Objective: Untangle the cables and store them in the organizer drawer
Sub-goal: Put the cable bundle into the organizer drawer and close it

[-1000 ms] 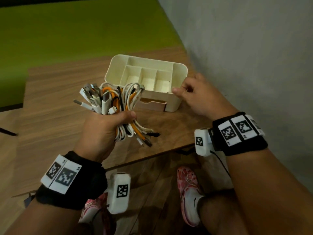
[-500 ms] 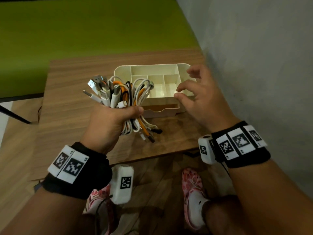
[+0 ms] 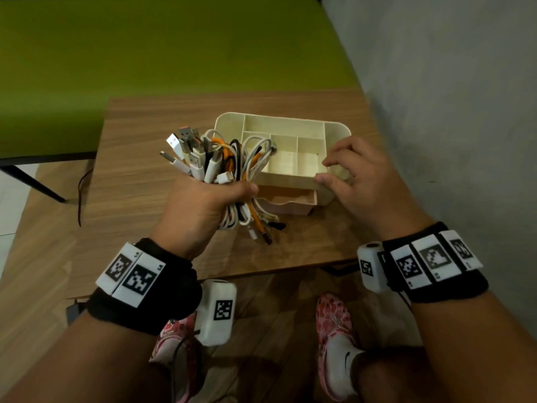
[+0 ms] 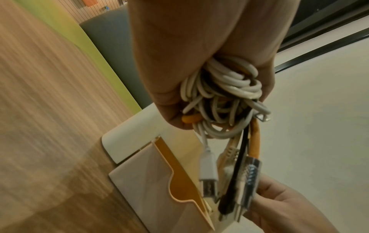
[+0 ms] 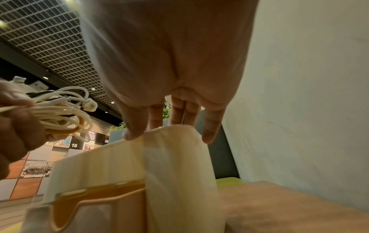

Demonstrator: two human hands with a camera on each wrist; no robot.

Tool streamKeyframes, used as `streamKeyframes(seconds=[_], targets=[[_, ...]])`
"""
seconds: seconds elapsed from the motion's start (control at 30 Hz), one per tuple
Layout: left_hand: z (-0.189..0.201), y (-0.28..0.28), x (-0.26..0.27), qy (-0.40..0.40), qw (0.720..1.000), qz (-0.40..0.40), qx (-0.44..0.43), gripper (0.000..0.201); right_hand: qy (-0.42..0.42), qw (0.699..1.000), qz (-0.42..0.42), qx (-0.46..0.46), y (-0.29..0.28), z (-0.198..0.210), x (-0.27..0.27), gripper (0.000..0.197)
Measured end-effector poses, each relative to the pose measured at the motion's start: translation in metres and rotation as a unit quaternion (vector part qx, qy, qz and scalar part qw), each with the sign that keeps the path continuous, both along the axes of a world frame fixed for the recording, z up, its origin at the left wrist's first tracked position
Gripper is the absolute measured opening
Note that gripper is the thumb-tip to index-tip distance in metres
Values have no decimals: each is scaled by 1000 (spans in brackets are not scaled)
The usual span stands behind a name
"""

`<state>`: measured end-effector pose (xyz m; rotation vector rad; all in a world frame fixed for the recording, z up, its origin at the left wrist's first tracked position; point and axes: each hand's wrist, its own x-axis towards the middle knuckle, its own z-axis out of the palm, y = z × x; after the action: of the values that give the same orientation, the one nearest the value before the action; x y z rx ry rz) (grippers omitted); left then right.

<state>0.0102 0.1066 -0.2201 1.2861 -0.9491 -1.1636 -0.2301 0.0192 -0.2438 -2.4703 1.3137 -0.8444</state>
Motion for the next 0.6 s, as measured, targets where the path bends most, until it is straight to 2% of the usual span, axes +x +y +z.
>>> streamKeyframes(seconds=[0.17, 0.23, 0.3, 0.37, 0.4, 0.6], targets=[[0, -1, -3, -23, 1000, -4, -3, 27, -23, 994, -9, -103, 10, 7, 11, 13], [0, -2, -3, -28, 1000, 4, -1, 25, -37, 993, 12, -110, 16, 12, 15, 11], [-1, -3, -3, -30, 999, 10, 6, 24, -31, 999, 43, 3, 22, 15, 18, 12], [-2, -4, -3, -37, 999, 15, 6, 25, 27, 984, 29, 171, 26, 9, 19, 14], [-2, -4, -4, -38, 999, 17, 5, 25, 57, 975, 10, 216, 25, 4, 18, 16], [0, -4, -7, -34, 999, 13, 0, 27, 103, 940, -74, 316, 13, -11, 12, 19]])
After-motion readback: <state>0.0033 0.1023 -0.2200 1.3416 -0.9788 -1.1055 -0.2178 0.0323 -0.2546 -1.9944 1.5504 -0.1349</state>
